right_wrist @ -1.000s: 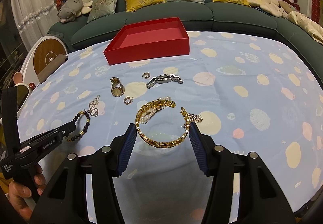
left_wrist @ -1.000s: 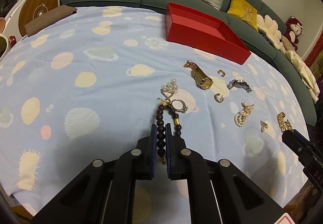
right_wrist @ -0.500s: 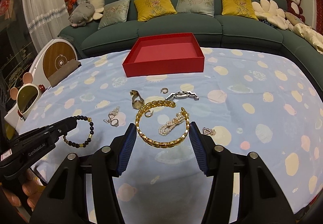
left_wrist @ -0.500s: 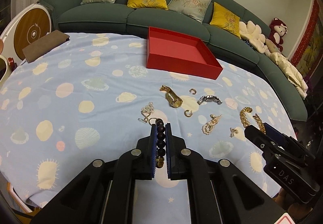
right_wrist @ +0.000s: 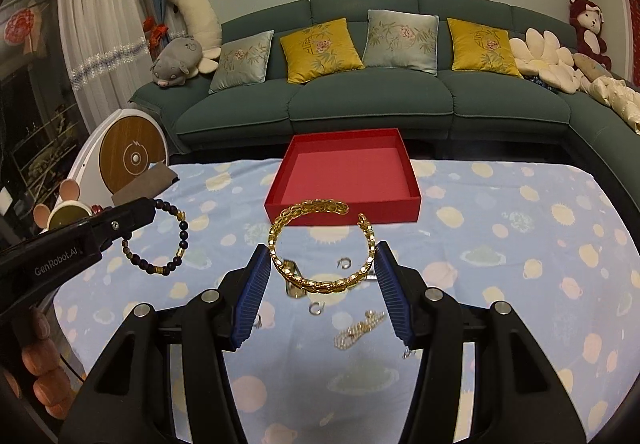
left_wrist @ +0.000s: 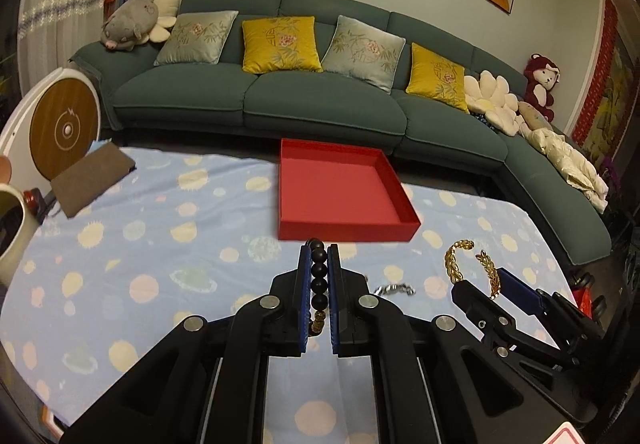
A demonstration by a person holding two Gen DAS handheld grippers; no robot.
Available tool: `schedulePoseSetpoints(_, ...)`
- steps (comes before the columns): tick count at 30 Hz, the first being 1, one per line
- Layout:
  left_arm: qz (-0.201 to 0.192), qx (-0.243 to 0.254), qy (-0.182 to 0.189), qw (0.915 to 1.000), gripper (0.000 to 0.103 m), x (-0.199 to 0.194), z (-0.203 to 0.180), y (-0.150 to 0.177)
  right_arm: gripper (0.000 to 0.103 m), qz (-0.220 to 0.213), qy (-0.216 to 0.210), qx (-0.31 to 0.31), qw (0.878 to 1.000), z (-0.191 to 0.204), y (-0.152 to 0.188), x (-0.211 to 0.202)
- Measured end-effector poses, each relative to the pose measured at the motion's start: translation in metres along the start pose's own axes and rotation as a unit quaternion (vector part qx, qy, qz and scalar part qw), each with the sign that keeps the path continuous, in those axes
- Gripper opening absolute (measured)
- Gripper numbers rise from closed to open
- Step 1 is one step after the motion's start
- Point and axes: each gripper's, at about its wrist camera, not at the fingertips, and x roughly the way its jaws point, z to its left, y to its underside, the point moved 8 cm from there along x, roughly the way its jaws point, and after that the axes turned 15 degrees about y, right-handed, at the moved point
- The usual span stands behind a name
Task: Organize jewelry
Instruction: 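Carry both bracelets in both tools over the red tray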
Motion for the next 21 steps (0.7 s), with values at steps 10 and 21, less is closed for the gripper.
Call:
schedulePoseSetpoints(10, -0.021, 0.041, -0.005, 0.9989, 0.005, 0.089, 0.012, -0.110, 0.052, 0.030, -0.005, 0.017, 0.999, -0.015, -0.092, 0.107)
schedulePoseSetpoints(21, 0.017, 0.011, -0.016, 0.9997, 0.005, 0.234, 0.078, -0.123, 0.052, 0.065, -0.001, 0.038, 0.997, -0.013, -0.118, 0.256)
